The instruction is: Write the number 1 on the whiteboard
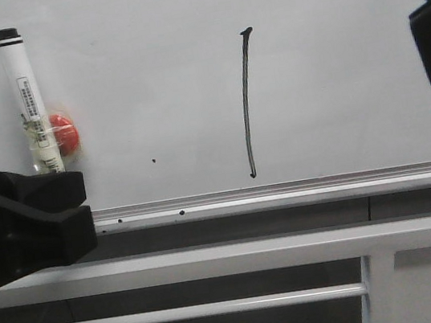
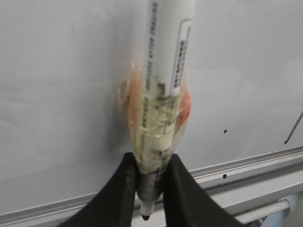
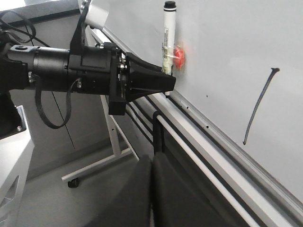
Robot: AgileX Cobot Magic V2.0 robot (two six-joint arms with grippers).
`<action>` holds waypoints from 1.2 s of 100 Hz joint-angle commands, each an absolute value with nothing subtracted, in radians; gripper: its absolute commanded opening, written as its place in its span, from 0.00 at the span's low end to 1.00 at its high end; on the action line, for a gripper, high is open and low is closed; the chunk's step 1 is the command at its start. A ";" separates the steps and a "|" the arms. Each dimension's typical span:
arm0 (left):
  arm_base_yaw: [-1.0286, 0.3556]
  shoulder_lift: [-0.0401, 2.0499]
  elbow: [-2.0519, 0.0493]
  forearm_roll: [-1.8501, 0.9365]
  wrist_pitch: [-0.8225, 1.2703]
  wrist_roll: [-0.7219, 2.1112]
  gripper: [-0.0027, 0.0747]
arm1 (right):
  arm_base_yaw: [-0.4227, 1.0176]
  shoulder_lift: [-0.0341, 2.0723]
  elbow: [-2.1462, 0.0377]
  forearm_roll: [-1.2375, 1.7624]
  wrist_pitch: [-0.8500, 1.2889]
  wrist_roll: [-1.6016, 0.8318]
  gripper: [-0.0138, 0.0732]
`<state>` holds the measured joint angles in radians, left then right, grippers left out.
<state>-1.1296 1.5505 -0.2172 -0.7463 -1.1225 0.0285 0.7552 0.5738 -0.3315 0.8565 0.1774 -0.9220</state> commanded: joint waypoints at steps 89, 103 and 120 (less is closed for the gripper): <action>-1.183 1.494 -0.177 -0.766 -1.383 0.015 0.48 | 0.749 0.583 -0.359 0.868 0.147 -0.931 0.09; -1.185 1.445 -0.154 -0.770 -1.383 0.015 0.45 | 0.749 0.583 -0.359 0.868 0.147 -0.931 0.09; -1.185 1.357 -0.084 -0.741 -1.383 0.019 0.01 | 0.749 0.583 -0.359 0.868 0.147 -0.931 0.09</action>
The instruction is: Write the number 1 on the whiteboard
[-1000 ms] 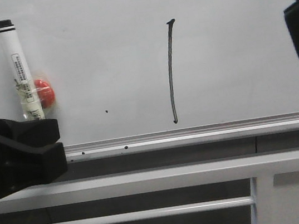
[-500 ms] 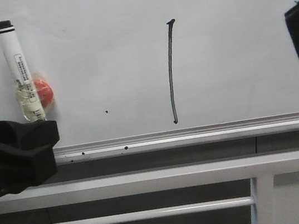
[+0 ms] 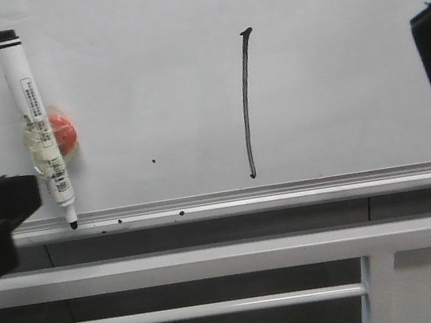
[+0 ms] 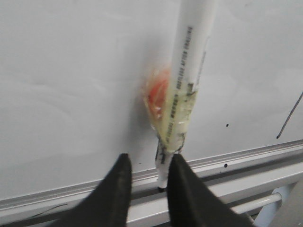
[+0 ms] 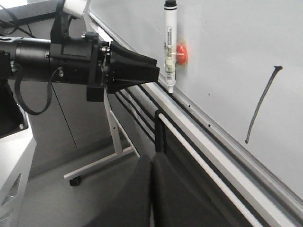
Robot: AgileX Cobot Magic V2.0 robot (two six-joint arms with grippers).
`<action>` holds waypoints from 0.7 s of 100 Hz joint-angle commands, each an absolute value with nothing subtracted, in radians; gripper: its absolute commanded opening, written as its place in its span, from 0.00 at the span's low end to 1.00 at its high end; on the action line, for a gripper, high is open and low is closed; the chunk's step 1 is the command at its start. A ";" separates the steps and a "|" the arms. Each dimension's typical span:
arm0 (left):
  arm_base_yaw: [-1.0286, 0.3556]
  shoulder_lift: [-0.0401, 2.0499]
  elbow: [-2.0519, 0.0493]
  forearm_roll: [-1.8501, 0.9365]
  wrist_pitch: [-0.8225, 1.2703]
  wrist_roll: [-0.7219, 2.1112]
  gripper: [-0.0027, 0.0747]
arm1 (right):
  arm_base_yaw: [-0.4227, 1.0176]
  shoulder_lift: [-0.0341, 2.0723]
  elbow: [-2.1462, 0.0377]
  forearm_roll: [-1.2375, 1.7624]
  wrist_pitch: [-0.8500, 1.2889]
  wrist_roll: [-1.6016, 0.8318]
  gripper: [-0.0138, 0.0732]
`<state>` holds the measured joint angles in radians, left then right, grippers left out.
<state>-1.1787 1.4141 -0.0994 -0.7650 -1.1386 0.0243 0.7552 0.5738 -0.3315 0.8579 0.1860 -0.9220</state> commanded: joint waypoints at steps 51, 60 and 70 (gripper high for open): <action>-1.183 1.112 -0.031 -0.741 -1.383 0.323 0.01 | 0.749 0.393 -0.145 1.011 -0.059 -0.922 0.09; -1.183 1.081 -0.031 -0.739 -1.383 0.369 0.01 | 0.749 0.390 -0.093 1.256 -0.123 -0.923 0.09; -1.183 1.053 -0.031 -0.739 -1.383 0.392 0.01 | 0.749 0.390 -0.074 1.427 -0.144 -0.923 0.09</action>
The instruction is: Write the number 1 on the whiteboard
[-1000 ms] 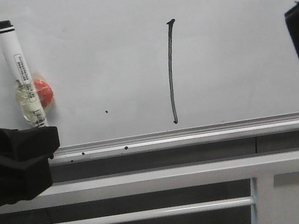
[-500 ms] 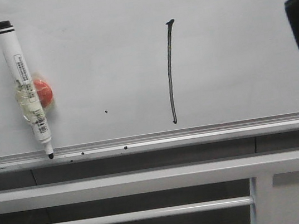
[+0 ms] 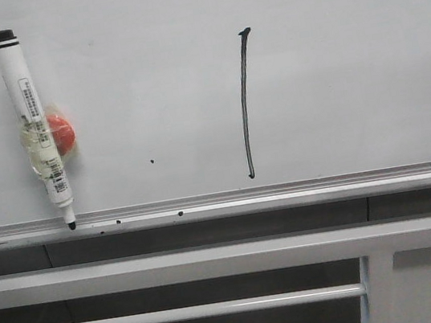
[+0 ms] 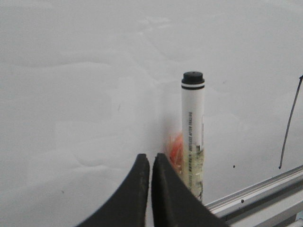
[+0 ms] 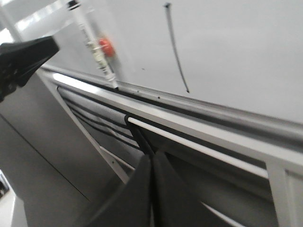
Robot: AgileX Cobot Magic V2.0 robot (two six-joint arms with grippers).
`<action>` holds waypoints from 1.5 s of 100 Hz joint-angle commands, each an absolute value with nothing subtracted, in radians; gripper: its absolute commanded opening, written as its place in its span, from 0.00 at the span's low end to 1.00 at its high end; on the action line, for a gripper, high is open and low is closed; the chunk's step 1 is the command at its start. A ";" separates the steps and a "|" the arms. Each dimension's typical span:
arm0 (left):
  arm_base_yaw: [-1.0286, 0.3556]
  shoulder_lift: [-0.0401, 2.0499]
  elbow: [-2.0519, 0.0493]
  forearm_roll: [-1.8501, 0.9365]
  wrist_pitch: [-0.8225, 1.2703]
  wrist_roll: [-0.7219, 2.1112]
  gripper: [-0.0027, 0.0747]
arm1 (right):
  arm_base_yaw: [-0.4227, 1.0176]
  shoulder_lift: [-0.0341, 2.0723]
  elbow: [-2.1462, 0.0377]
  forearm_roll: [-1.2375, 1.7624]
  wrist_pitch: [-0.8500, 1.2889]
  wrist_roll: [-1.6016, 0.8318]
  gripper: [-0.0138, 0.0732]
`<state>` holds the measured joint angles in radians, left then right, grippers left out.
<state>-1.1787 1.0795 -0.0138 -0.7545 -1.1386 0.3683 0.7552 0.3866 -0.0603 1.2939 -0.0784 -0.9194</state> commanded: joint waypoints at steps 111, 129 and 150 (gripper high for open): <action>-1.181 1.029 -0.032 -0.470 -1.384 0.524 0.01 | 0.749 0.390 -0.064 1.398 -0.112 -0.923 0.09; -1.181 1.029 -0.032 -0.419 -1.384 0.531 0.01 | 0.749 0.390 -0.064 1.398 -0.112 -0.923 0.09; -1.181 0.973 -0.048 -0.420 -1.384 0.573 0.01 | 0.749 0.390 -0.064 1.398 -0.112 -0.923 0.09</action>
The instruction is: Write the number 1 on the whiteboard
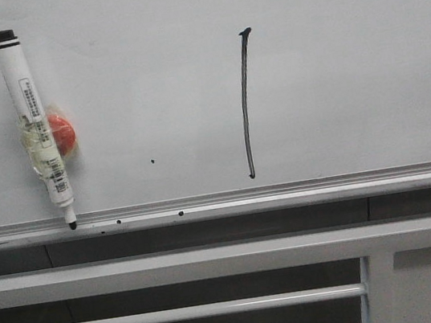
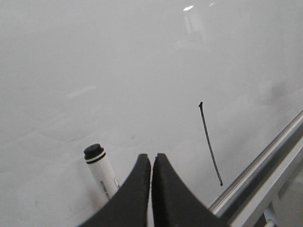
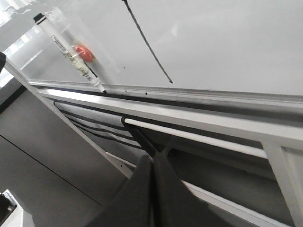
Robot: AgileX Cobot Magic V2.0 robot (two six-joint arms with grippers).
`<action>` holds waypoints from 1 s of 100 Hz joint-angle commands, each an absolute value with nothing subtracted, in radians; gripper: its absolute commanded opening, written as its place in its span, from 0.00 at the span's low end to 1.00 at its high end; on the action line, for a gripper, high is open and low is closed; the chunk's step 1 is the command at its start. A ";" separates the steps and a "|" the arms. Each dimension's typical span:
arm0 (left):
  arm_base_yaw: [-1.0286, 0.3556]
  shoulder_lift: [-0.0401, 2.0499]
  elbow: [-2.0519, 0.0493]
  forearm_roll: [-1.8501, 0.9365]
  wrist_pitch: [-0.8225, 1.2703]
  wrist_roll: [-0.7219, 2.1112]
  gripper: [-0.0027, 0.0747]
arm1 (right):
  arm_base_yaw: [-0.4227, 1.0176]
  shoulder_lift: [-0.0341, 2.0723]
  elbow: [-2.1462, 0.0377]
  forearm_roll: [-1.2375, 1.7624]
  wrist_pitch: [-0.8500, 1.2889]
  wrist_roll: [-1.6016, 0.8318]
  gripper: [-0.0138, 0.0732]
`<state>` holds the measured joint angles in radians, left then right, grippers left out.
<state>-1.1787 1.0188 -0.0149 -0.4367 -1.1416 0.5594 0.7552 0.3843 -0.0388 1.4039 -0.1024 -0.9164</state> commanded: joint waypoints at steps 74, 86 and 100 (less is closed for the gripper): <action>-0.279 -0.024 -0.050 -0.388 -0.202 0.332 0.01 | 0.749 0.391 -0.064 1.398 -0.116 -0.923 0.09; -0.182 -0.029 -0.048 -0.437 -0.125 0.332 0.01 | 0.749 0.391 -0.064 1.398 -0.117 -0.923 0.09; -0.132 -0.028 -0.038 -0.436 -0.070 0.332 0.01 | 0.749 0.391 -0.064 1.398 -0.117 -0.923 0.09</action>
